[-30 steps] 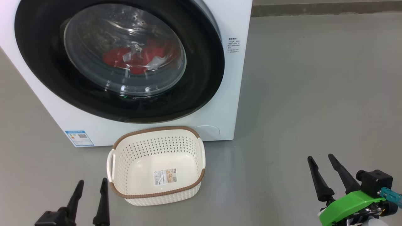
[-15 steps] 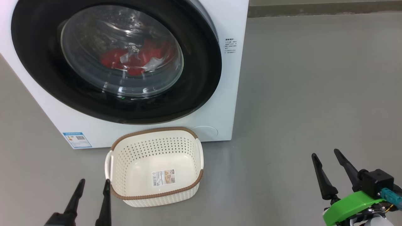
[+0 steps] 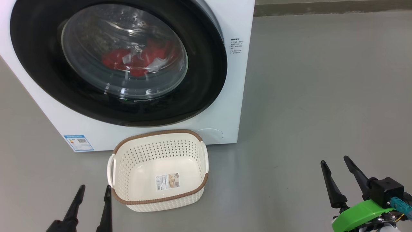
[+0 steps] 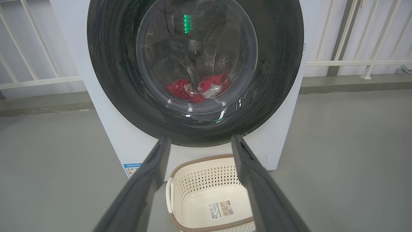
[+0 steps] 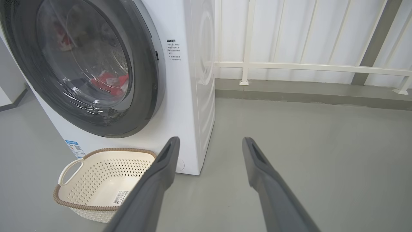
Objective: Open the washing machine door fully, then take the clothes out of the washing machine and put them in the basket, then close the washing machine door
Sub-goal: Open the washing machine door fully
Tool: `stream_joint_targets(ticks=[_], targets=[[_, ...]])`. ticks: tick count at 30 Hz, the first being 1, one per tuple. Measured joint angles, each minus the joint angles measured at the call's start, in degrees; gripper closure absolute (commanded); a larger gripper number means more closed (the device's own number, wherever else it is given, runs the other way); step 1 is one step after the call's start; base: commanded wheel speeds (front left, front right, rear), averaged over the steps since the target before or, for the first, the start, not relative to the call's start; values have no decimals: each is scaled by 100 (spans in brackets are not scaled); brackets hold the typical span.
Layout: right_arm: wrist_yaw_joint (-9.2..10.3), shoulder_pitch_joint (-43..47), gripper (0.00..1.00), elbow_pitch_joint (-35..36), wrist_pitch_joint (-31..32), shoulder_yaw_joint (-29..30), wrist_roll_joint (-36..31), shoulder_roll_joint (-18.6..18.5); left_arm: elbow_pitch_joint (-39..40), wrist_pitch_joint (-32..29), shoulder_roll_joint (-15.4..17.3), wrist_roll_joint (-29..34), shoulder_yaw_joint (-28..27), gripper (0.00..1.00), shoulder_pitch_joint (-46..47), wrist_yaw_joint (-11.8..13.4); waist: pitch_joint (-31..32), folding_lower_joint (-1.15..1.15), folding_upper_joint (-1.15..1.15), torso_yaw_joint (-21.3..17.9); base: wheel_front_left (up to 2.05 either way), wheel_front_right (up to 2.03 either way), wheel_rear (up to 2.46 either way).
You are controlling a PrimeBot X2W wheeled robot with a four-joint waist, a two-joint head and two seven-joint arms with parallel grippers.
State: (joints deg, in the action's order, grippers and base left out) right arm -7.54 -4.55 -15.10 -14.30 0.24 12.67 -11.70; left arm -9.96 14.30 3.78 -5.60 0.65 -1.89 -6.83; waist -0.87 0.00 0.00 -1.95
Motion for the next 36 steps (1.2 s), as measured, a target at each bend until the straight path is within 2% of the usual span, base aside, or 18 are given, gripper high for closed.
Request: stream_joint_targets(ticks=[15,16,17,18,24,36], targets=[[0,2,0,0,0,33,5,63,-5,0,-21,0,-30,0,0,-7,21,0,0,21,0,0,0],[0,2,18,-1,0,32,48,71,-5,0,-21,0,-30,0,0,-7,17,0,0,25,0,0,0],[0,2,81,-9,0,29,105,81,-5,0,-21,0,-30,0,0,-7,13,0,0,29,0,0,0],[0,1,100,-10,0,26,147,90,-5,0,-21,0,-30,0,0,-7,5,0,0,32,0,0,0],[0,-251,100,52,0,23,673,181,2,0,-21,0,-32,0,14,-47,-115,0,0,23,0,0,0],[0,-2137,100,-147,-3,-99,2025,170,69,0,-79,-2,113,0,655,-48,-675,0,0,184,0,0,0]])
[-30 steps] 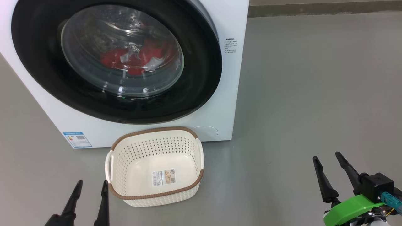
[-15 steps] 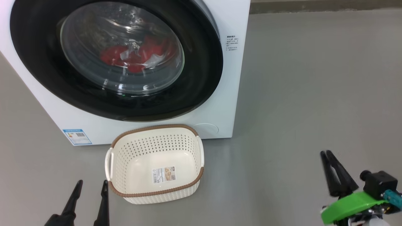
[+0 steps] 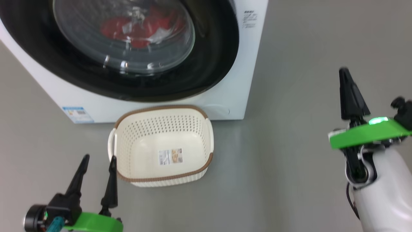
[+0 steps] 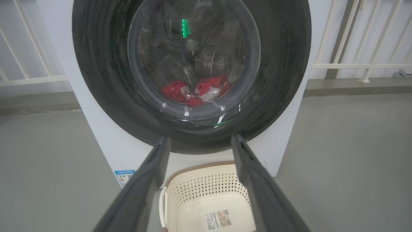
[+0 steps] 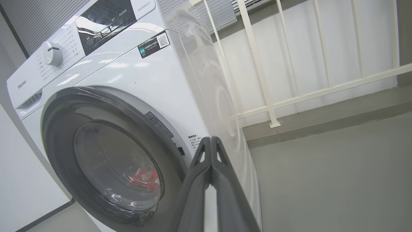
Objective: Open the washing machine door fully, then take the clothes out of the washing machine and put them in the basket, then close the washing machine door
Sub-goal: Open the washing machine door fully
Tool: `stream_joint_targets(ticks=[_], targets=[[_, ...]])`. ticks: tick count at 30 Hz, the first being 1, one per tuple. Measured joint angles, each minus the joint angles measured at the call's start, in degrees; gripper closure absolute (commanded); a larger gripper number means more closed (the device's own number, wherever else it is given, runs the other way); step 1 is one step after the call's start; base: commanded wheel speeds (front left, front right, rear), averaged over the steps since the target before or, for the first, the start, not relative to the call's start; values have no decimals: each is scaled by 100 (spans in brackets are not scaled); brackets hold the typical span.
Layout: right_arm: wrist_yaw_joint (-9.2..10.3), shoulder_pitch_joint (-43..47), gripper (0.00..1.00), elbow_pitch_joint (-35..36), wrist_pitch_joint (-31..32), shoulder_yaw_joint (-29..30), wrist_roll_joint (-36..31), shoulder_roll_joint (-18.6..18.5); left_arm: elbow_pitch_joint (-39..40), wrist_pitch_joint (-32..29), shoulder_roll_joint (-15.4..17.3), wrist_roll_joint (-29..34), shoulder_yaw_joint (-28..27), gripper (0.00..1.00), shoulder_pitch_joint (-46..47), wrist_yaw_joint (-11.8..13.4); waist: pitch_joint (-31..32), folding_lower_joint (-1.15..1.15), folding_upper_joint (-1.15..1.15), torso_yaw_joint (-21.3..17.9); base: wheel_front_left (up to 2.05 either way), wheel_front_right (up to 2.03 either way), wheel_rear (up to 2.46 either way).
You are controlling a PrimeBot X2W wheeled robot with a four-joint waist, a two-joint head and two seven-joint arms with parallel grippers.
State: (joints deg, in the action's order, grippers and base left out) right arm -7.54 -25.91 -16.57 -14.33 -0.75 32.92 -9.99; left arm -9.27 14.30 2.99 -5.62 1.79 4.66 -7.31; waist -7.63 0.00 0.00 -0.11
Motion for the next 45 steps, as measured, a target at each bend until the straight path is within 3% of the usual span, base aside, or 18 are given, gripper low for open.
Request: stream_joint_targets(ticks=[6,13,19,28,34,45], targets=[[0,-829,100,-516,-20,-276,1167,-242,9,1,-36,-11,62,0,325,0,-376,0,0,188,0,0,0],[0,-1703,100,-832,437,-693,2494,-660,8,15,-60,-62,124,0,582,0,-770,0,0,433,0,0,0],[0,-2173,100,-873,1205,-946,3831,-910,10,16,-92,-87,209,0,820,0,-1062,0,0,633,0,0,0],[1,-2887,100,-994,2844,-789,5671,-1144,12,16,-109,-112,302,0,1042,0,-1410,0,0,872,0,0,0],[1,-3327,100,-1310,3773,-636,6368,-1178,22,16,-119,-133,352,0,1155,-1,-1591,0,0,990,0,0,0],[14,-4309,100,-2018,4867,-638,6901,-1184,41,16,-125,-204,576,0,1391,-1,-1947,0,0,1147,0,0,0]])
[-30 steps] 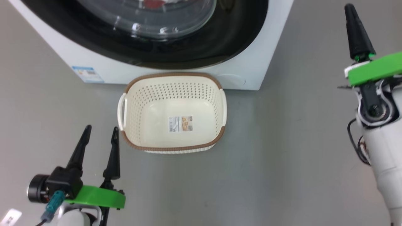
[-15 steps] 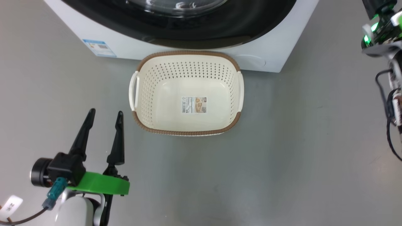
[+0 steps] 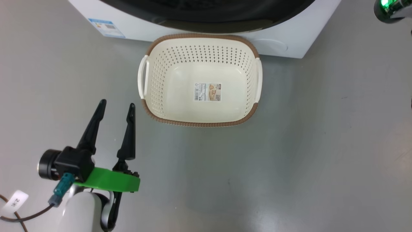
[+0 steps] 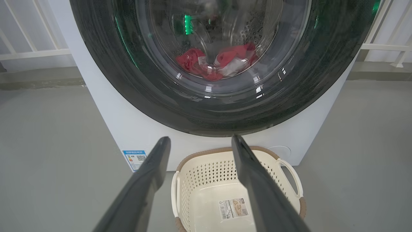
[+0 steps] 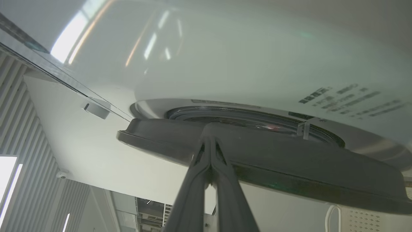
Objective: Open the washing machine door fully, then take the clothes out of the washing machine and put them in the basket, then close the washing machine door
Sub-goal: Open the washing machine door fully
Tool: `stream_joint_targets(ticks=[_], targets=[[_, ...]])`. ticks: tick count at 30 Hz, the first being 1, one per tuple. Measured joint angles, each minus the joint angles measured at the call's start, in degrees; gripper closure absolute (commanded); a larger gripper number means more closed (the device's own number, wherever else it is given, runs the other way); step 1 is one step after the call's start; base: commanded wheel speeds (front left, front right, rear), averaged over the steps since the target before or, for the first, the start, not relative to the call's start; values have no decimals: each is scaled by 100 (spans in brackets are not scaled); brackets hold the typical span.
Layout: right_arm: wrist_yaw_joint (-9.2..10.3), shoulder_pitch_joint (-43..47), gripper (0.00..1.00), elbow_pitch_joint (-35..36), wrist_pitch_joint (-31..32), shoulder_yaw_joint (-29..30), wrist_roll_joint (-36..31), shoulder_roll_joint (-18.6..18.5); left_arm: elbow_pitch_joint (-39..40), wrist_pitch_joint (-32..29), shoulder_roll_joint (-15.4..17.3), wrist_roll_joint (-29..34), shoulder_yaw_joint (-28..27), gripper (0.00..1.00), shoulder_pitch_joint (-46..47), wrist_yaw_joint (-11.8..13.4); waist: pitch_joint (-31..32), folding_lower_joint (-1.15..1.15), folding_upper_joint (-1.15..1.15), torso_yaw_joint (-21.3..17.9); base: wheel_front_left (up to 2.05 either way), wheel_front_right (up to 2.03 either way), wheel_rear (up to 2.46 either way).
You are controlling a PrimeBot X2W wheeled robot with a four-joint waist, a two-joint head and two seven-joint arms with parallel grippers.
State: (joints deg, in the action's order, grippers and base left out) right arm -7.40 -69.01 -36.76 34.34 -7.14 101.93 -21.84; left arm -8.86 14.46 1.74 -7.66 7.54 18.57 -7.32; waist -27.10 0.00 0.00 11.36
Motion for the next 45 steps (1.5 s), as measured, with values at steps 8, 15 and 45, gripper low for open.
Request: stream_joint_targets(ticks=[8,15,45], targets=[[0,-555,100,-622,348,-205,101,-1,34,0,-1,-109,120,0,90,0,-184,0,0,140,0,0,0],[0,-946,100,-923,453,-318,98,-70,40,0,-1,-121,175,0,121,0,-303,0,0,228,0,0,0],[0,221,100,-246,1295,-932,2,347,-40,0,-2,-177,140,0,-36,1,351,0,0,131,0,0,0]])
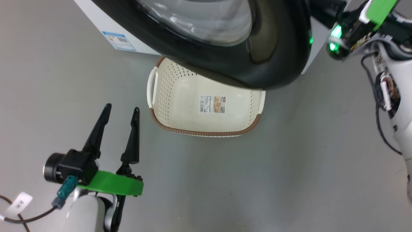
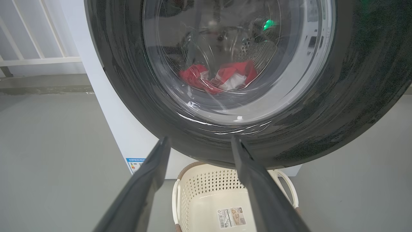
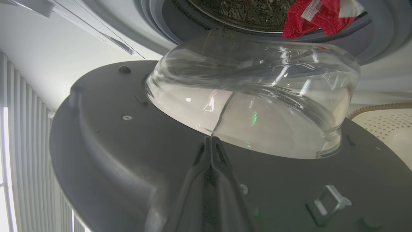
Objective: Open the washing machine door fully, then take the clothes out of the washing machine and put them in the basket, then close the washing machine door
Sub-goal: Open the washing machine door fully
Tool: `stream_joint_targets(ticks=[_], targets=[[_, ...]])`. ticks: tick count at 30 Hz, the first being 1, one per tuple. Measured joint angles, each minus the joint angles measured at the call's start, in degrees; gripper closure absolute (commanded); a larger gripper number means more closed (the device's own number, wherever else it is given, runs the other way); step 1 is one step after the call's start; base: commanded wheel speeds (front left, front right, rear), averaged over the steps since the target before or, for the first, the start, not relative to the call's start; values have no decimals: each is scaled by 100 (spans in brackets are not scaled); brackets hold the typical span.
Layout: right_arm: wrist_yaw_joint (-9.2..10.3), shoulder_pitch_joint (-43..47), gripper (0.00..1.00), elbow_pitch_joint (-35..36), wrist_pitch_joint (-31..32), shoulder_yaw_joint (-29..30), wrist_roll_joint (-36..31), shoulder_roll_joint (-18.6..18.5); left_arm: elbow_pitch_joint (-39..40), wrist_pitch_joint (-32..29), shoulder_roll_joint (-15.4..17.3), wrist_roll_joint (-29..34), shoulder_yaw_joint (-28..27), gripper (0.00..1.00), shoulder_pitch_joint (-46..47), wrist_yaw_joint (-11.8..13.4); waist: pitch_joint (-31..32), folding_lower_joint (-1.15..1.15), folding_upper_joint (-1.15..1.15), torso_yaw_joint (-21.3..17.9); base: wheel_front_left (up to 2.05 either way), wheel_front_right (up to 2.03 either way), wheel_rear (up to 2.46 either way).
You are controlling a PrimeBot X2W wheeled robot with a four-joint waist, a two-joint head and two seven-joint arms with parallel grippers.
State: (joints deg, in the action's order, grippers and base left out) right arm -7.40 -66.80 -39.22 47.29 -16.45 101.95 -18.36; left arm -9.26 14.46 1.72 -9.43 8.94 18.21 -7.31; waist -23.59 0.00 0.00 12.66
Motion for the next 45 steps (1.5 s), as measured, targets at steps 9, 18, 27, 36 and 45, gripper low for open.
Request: stream_joint_targets(ticks=[9,18,27,36,45], targets=[[0,749,100,466,242,-210,-11,111,1,0,1,0,-4,0,-315,10,392,0,0,74,0,0,0],[0,1438,100,982,413,-493,-62,398,26,0,4,-35,4,0,-677,112,726,0,0,177,0,0,0],[0,1792,100,1240,516,-762,-111,687,21,0,5,-57,-52,0,-822,200,904,0,0,363,0,0,0],[0,2023,100,1251,539,-931,-176,994,0,0,5,-96,-192,0,-978,260,1049,0,0,653,0,0,0],[0,2036,100,1158,497,-1045,-269,1166,-24,0,5,-138,-208,0,-981,354,1134,0,0,1003,0,0,0]])
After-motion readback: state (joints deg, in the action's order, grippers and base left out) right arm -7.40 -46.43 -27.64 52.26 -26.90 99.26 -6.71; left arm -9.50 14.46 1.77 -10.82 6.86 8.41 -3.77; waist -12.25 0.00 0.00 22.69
